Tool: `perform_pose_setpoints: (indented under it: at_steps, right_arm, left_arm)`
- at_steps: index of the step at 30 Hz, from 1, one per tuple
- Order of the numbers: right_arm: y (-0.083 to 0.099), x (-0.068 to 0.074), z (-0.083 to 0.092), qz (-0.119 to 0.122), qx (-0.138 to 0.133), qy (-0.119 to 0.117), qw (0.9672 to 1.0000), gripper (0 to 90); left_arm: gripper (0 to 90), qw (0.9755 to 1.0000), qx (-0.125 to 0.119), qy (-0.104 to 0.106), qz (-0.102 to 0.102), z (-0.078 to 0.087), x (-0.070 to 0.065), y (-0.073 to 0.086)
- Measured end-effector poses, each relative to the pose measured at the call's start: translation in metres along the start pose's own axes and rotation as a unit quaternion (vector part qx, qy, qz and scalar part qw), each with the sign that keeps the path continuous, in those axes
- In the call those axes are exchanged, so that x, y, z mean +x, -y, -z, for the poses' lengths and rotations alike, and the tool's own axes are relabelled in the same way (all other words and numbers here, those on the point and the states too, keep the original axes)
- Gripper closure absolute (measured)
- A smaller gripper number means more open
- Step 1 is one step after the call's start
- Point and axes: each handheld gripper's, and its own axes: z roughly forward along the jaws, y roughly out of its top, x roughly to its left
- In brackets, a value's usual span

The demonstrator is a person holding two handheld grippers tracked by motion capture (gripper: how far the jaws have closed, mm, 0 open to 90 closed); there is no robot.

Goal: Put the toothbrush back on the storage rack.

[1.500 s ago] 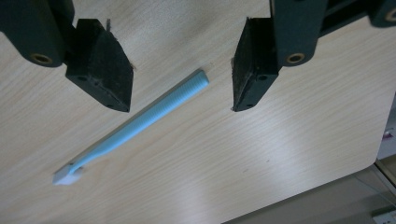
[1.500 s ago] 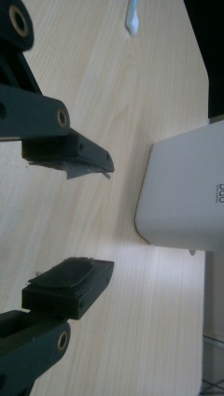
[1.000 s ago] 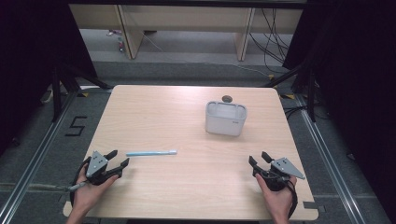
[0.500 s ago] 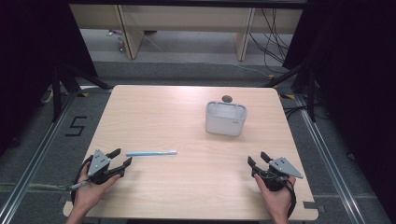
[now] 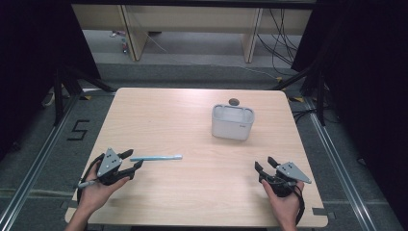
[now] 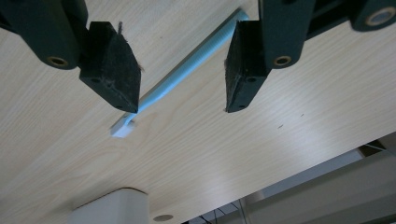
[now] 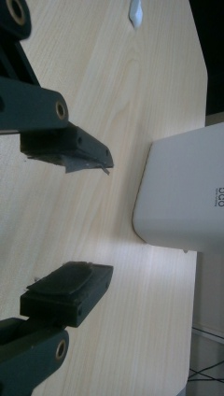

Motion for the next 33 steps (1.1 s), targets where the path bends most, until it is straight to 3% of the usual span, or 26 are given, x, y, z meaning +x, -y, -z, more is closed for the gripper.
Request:
perform_pose_setpoints:
  at_steps: [5, 9, 10, 11, 12, 13, 15, 18, 19, 21, 24, 25, 26, 27, 28, 30, 31, 32, 33]
  right_arm:
    - [0.0, 0.002, 0.0, -0.005, 0.0, 0.0, 1.0, 42.6]
    - [-0.001, 0.0, 0.0, 0.01, 0.004, 0.0, 0.9999, 42.6]
    - [-0.001, 0.0, 0.0, 0.01, 0.004, 0.0, 0.9999, 42.6]
    - [-0.001, 0.002, 0.001, -0.005, 0.011, 0.002, 0.9999, 42.5]
    - [-0.001, 0.002, 0.001, -0.005, 0.011, 0.002, 0.9999, 42.5]
    - [-0.001, -0.001, 0.001, 0.01, 0.008, 0.002, 0.9999, 42.6]
    - [-0.001, -0.001, 0.0, 0.011, 0.002, 0.003, 0.9999, 42.5]
    - [-0.001, -0.001, -0.001, 0.009, 0.007, -0.002, 0.9999, 42.5]
    - [-0.001, 0.002, 0.0, -0.011, 0.012, 0.002, 0.9999, 42.5]
    - [-0.001, -0.002, -0.001, 0.016, 0.005, 0.003, 0.9999, 42.5]
    - [-0.001, -0.002, 0.0, 0.017, 0.005, 0.002, 0.9998, 42.4]
    - [-0.001, -0.002, -0.002, 0.013, 0.0, -0.002, 0.9999, 42.5]
    - [-0.001, -0.002, -0.002, 0.012, 0.001, -0.003, 0.9999, 42.5]
    - [-0.001, -0.001, -0.002, 0.007, 0.003, -0.003, 1.0, 42.5]
    - [-0.001, 0.001, -0.001, -0.014, 0.011, -0.009, 0.9998, 42.6]
    - [-0.001, 0.001, -0.001, -0.015, 0.011, -0.009, 0.9998, 42.7]
    - [-0.001, 0.001, -0.001, -0.014, 0.011, -0.009, 0.9998, 42.8]
    - [-0.001, 0.001, -0.001, -0.014, 0.011, -0.009, 0.9998, 42.8]
    - [-0.001, 0.001, -0.001, -0.014, 0.011, -0.009, 0.9998, 42.8]
  left_arm:
    - [45.8, 0.9995, 0.017, 0.022, -0.016, -0.011, 0.004, -0.015]
    - [47.8, 0.9969, 0.051, 0.046, -0.04, -0.022, 0.007, -0.024]
    - [47.8, 0.9961, 0.057, 0.05, -0.046, -0.024, 0.008, -0.026]
    - [48.8, 0.9943, 0.07, 0.059, -0.056, -0.029, 0.009, -0.029]
    - [49.4, 0.9943, 0.07, 0.059, -0.056, -0.029, 0.009, -0.029]
    - [49.4, 0.9916, 0.087, 0.067, -0.068, -0.031, 0.01, -0.032]
    - [49.9, 0.9849, 0.117, 0.092, -0.088, -0.035, 0.013, -0.036]
    - [50.5, 0.979, 0.133, 0.134, -0.076, -0.044, 0.018, -0.039]
    - [51.5, 0.9761, 0.143, 0.142, -0.081, -0.047, 0.02, -0.04]
    - [54.2, 0.9702, 0.165, 0.15, -0.095, -0.052, 0.024, -0.044]
    - [57.4, 0.9599, 0.197, 0.162, -0.117, -0.06, 0.029, -0.049]
    - [58.2, 0.9565, 0.209, 0.163, -0.123, -0.062, 0.029, -0.051]
    - [59.8, 0.9515, 0.221, 0.167, -0.133, -0.064, 0.029, -0.052]
    - [59.8, 0.9489, 0.228, 0.169, -0.138, -0.066, 0.029, -0.053]
    - [61.5, 0.9448, 0.236, 0.176, -0.145, -0.068, 0.029, -0.054]
    - [62.7, 0.9383, 0.247, 0.186, -0.154, -0.073, 0.028, -0.056]
    - [63.9, 0.9319, 0.26, 0.194, -0.161, -0.076, 0.027, -0.057]
    - [64.4, 0.9319, 0.26, 0.194, -0.161, -0.076, 0.027, -0.057]
    - [64.4, 0.9284, 0.267, 0.195, -0.169, -0.078, 0.027, -0.058]
